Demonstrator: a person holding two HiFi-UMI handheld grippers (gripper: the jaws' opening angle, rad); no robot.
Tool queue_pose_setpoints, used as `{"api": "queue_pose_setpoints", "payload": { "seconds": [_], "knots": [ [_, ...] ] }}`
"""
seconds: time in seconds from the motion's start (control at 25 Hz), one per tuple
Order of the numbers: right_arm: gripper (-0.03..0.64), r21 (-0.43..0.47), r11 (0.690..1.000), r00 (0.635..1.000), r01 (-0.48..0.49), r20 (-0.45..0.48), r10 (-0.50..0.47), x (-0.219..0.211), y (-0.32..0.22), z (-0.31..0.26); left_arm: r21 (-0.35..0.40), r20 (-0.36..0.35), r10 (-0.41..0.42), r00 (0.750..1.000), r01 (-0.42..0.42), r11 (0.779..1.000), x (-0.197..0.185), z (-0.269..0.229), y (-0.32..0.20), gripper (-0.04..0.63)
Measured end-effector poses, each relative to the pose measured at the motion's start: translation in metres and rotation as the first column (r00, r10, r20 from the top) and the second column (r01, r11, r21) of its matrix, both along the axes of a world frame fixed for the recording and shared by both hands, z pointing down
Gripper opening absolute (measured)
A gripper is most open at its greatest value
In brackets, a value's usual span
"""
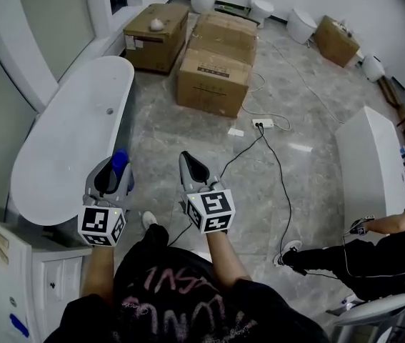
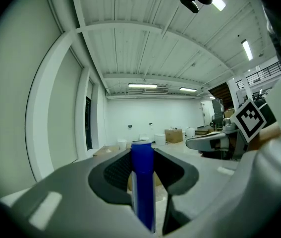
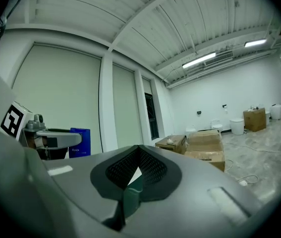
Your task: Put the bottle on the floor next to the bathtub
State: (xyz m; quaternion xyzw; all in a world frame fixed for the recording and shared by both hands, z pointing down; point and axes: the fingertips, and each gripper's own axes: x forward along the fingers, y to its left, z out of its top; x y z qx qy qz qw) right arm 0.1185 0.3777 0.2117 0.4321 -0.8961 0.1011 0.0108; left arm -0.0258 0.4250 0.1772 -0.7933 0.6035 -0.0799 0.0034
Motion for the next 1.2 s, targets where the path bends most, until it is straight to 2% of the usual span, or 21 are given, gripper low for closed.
{"api": "queue_pose_setpoints", "payload": {
  "seconds": [0.16,0.52,0.84,1.2],
  "knots": [
    [0.014,-0.008,1.000,1.000,0.013,0.024,-0.012,-0.015,-0.015,0.004,-0.018,-0.002,-0.008,1.000,0.008,1.000,-0.016,0.007,-0.014,0.149],
    [0.014,-0.059,0.998,0.999,0.032,0.014,-0.031,-0.053,-0.076,0.026,-0.072,-0.014,0.002,1.000,-0.003,0.997,-0.046,0.029,-0.066,0.147],
    [0.014,-0.058,0.998,1.000,0.013,-0.019,-0.014,-0.096,-0.144,0.022,-0.079,-0.053,0.064,0.997,-0.068,0.995,-0.072,0.033,-0.125,0.147],
    [0.014,-0.041,0.999,0.999,-0.033,-0.027,0.032,-0.133,-0.177,0.018,-0.067,-0.065,0.124,0.990,-0.128,0.989,-0.105,0.032,-0.164,0.147]
  ]
}}
